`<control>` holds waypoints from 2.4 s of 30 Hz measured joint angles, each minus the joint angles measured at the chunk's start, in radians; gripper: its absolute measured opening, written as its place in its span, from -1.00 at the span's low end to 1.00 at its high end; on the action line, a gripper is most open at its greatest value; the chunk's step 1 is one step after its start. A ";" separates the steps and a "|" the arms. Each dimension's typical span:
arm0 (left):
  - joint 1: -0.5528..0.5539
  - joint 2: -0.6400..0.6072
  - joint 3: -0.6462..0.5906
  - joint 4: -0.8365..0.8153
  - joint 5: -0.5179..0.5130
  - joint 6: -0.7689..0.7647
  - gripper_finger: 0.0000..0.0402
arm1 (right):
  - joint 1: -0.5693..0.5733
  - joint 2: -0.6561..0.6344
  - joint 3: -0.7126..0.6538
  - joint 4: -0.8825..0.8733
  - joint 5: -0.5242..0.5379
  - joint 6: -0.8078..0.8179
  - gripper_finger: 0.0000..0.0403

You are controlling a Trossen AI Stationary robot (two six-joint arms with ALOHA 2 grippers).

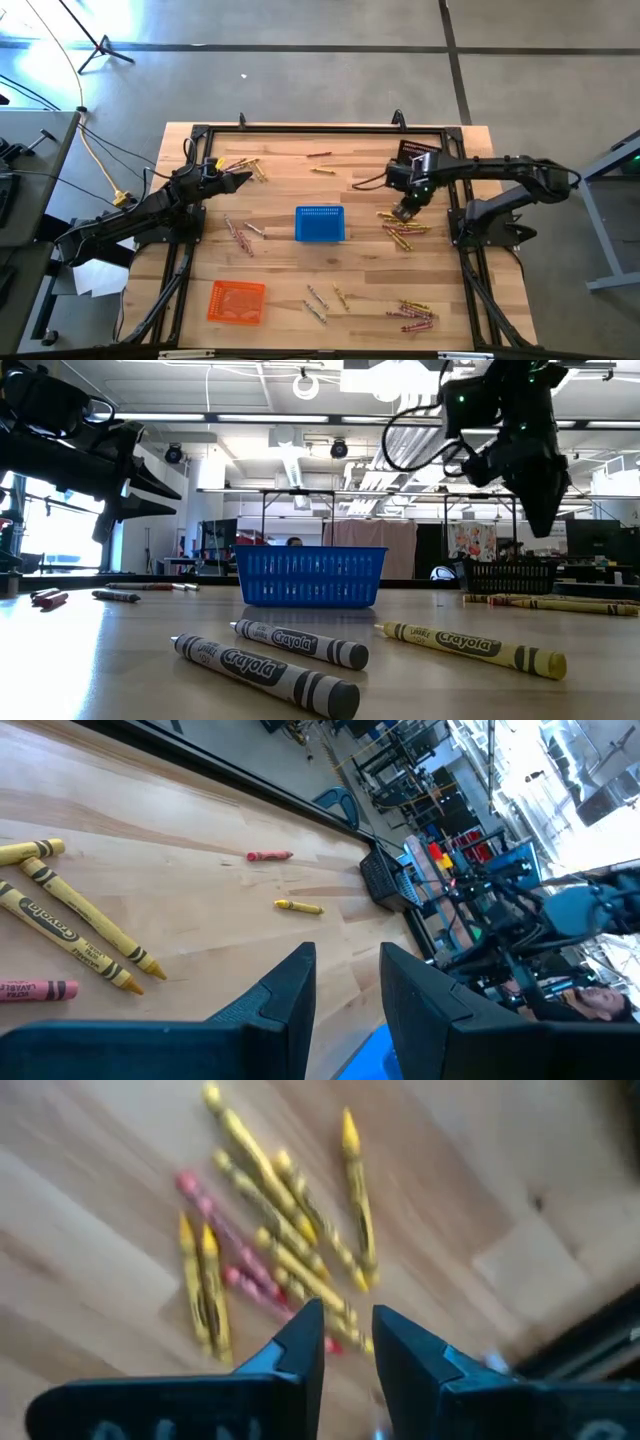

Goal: Sort crayons
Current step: Put the yellow crayon into the blue basket

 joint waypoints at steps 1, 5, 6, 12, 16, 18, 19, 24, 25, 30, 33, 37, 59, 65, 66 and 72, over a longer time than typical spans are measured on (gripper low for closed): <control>0.000 0.000 0.000 0.000 0.000 0.000 -0.50 | 0.010 0.004 0.000 0.028 0.018 0.026 -0.64; 0.000 0.000 0.000 0.000 0.000 0.000 -0.50 | 0.022 0.018 -0.043 0.165 0.029 0.059 -0.64; 0.000 0.000 0.000 0.000 0.000 0.000 -0.50 | 0.020 0.026 -0.059 0.187 0.028 0.058 -0.64; 0.000 0.000 0.000 0.000 0.000 0.000 -0.50 | -0.022 0.096 -0.138 0.240 0.030 0.072 -0.64; 0.000 0.000 0.000 0.000 0.000 0.000 -0.50 | -0.041 0.118 -0.188 0.330 0.025 0.073 -0.64; 0.000 0.000 0.000 0.000 0.000 0.000 -0.50 | -0.046 0.126 -0.205 0.362 0.014 0.076 -0.64; 0.000 0.000 0.000 0.000 0.000 0.000 -0.50 | -0.048 0.129 -0.212 0.375 0.014 0.076 -0.64; 0.000 0.000 0.000 0.000 0.000 0.000 -0.50 | -0.048 0.134 -0.242 0.420 0.033 0.077 -0.64; 0.000 0.000 0.000 0.000 0.000 0.000 -0.50 | -0.047 0.134 -0.246 0.424 0.037 0.078 -0.64; 0.000 0.000 0.000 0.000 0.000 0.000 -0.50 | -0.047 0.134 -0.250 0.433 0.041 0.079 -0.67; 0.000 0.000 0.000 0.000 0.000 0.000 -0.50 | -0.047 0.135 -0.251 0.446 0.041 0.079 -0.78; 0.000 0.000 0.000 0.000 0.000 0.000 -0.50 | -0.047 0.135 -0.253 0.456 0.041 0.079 -0.95; 0.000 0.000 0.000 0.000 0.000 0.000 -0.50 | 0.046 0.107 0.069 0.791 0.023 0.003 -0.96; 0.000 0.000 0.000 0.000 0.000 0.000 -0.50 | 0.137 0.113 0.103 0.893 0.016 -0.050 -0.96; 0.000 0.000 0.000 0.000 0.000 0.000 -0.50 | 0.150 0.120 0.104 0.908 0.015 -0.064 -0.96; 0.000 0.000 0.000 0.000 0.000 0.000 -0.50 | 0.190 0.239 0.104 1.058 0.016 -0.133 -0.96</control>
